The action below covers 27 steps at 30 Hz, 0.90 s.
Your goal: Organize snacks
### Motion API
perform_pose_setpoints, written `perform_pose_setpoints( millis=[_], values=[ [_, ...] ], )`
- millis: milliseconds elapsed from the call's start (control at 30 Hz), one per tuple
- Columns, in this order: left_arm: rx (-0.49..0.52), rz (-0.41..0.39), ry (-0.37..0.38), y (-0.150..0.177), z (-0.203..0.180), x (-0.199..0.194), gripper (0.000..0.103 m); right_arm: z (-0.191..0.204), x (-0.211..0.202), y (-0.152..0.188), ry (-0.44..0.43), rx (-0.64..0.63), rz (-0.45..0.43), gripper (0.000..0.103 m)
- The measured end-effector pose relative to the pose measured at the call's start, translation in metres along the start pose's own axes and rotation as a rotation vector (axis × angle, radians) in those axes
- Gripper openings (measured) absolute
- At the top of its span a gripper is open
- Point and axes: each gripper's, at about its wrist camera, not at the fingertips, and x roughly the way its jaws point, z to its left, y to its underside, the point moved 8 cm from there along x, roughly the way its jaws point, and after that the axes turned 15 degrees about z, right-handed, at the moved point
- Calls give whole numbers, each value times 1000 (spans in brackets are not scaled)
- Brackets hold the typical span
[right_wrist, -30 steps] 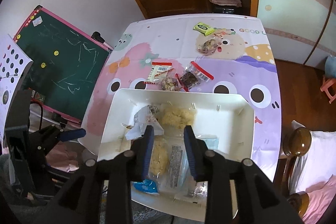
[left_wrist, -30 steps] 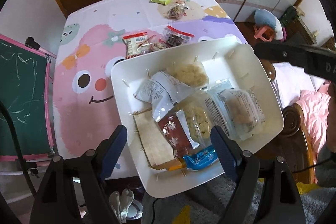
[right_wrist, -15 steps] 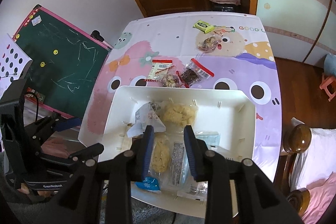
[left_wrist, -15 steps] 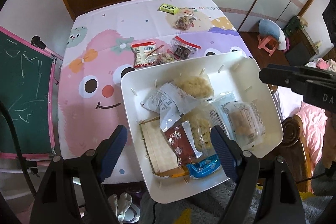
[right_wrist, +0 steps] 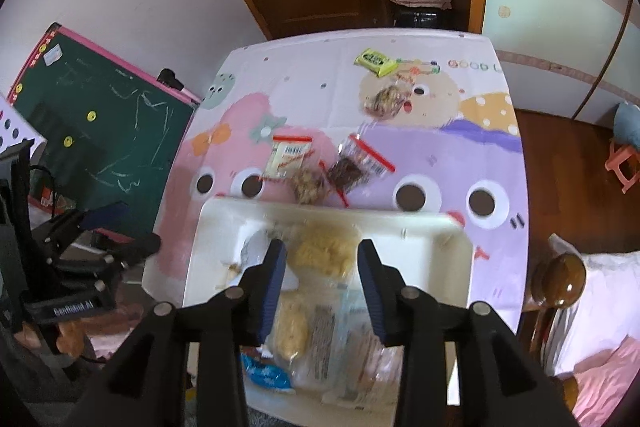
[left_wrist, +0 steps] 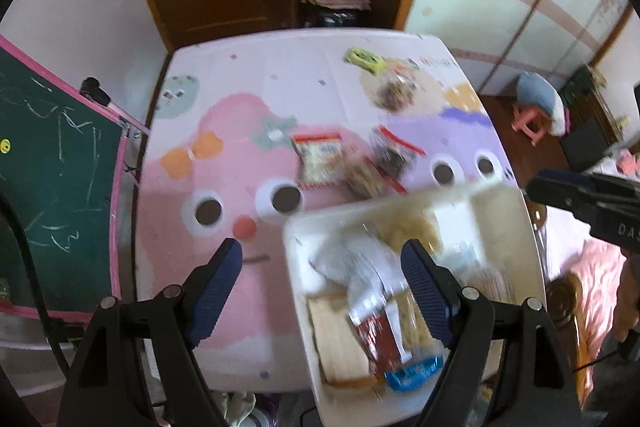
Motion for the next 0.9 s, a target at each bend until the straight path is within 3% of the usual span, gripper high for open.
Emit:
perform_pose_setpoints(
  millis=[233, 433, 700, 900],
  values=[
    [-63, -17, -10, -62, 27, 12, 81, -15, -1, -60, 25, -4, -16, 54],
    [-118, 69, 0, -107, 34, 68, 81, -37, 33, -119, -25, 61, 42, 63],
    [-226, 180, 26, -145, 45, 143, 81, -86, 92, -175, -53, 230, 110, 64],
    [-257, 263, 18, -154, 44, 192, 81, -104, 134, -192, -66, 296, 168, 64]
  ],
)
